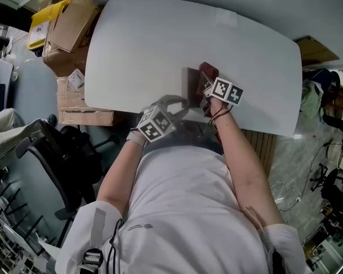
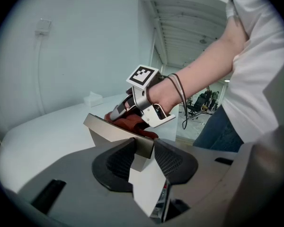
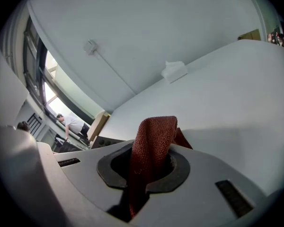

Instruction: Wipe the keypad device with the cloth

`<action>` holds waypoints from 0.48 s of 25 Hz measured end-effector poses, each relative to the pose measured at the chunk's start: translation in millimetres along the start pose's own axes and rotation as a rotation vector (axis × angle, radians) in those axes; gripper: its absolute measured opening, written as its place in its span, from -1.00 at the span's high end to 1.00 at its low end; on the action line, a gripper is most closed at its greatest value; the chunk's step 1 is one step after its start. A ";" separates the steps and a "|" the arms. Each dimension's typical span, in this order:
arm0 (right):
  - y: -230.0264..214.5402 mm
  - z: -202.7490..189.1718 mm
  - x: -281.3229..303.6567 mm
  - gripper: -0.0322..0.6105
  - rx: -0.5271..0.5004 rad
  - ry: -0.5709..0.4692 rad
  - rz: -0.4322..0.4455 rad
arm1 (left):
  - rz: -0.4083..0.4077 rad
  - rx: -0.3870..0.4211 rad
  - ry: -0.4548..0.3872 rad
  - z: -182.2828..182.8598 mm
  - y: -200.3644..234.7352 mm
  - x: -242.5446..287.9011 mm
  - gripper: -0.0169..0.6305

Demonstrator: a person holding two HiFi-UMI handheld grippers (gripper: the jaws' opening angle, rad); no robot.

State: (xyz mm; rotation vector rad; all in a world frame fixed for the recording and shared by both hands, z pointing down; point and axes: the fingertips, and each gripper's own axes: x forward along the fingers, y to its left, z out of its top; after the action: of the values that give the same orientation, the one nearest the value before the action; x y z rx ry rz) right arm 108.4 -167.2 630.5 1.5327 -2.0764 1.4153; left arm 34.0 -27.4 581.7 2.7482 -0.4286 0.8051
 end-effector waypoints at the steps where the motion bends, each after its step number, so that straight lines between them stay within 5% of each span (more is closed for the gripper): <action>1: -7.2 -3.1 -1.5 0.73 0.001 0.011 -0.012 | 0.000 0.000 0.001 0.3 -0.1 0.1 0.55; 12: -30.3 -29.1 -25.5 0.73 0.021 0.046 -0.035 | 0.014 0.001 -0.006 4.2 -1.0 -0.9 0.54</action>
State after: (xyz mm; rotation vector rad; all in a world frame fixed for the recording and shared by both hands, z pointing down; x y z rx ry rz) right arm 134.3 -128.6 646.8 1.5216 -2.0046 1.4501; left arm 35.7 -27.6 577.6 2.7523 -0.4499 0.8003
